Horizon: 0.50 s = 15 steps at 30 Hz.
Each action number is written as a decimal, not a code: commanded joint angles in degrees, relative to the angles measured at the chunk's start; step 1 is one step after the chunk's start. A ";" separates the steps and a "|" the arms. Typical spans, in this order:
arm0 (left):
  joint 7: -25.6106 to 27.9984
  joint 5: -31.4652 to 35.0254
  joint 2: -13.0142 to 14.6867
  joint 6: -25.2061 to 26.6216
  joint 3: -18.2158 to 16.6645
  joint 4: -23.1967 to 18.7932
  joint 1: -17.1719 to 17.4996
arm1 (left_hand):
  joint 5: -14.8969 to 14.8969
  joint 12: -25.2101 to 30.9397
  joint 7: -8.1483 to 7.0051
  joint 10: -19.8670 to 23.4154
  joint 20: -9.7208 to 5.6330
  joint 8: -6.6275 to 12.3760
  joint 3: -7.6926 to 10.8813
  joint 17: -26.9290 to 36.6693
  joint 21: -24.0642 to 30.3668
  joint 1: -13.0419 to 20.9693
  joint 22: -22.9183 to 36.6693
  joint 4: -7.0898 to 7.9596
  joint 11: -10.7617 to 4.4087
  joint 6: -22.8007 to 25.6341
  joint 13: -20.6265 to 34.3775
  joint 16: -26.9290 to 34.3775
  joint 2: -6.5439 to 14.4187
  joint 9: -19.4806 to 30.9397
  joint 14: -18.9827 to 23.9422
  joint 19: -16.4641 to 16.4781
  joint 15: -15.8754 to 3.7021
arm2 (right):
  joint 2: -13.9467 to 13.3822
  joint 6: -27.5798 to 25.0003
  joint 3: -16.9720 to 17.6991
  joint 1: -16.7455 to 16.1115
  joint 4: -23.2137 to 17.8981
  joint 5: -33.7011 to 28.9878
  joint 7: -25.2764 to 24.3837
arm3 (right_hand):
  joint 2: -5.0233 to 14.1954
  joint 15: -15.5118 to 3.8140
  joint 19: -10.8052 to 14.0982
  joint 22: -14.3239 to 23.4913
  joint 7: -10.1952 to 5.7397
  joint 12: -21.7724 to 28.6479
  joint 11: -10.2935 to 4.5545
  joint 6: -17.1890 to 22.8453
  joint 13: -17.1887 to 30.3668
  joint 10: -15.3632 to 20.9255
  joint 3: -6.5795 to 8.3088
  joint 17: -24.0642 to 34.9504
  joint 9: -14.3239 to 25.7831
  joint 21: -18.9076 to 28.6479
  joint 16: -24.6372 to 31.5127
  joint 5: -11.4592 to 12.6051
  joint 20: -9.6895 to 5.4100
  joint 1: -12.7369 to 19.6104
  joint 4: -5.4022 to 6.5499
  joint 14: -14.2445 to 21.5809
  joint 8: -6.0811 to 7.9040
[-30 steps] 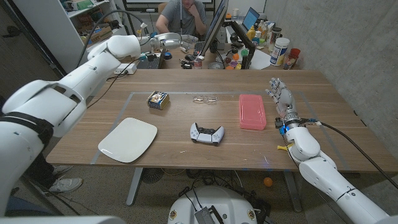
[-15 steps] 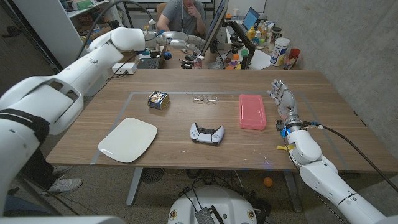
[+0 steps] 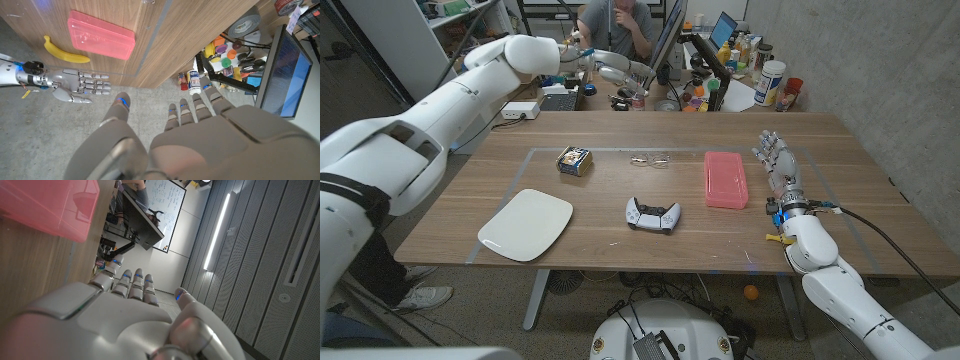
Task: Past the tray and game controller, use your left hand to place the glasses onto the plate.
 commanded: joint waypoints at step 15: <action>10.71 17.68 -0.62 0.08 2.24 -2.43 -1.15 | 1.41 0.37 -0.77 1.95 -0.62 0.69 -0.47 0.11 -0.46 3.90 0.16 -0.80 -1.25 2.33 0.17 0.56 -2.06 0.17 2.26 2.55 -1.17 | 1.18 3.63 0.11 0.09 2.50 0.05 2.07 | 1.68 0.25 0.30 0.21 0.29 0.00 0.12 1.12 0.22 0.93 -0.32 0.07 0.13 -0.15 0.00 -0.19 0.50 -0.66 -0.20 0.97 0.15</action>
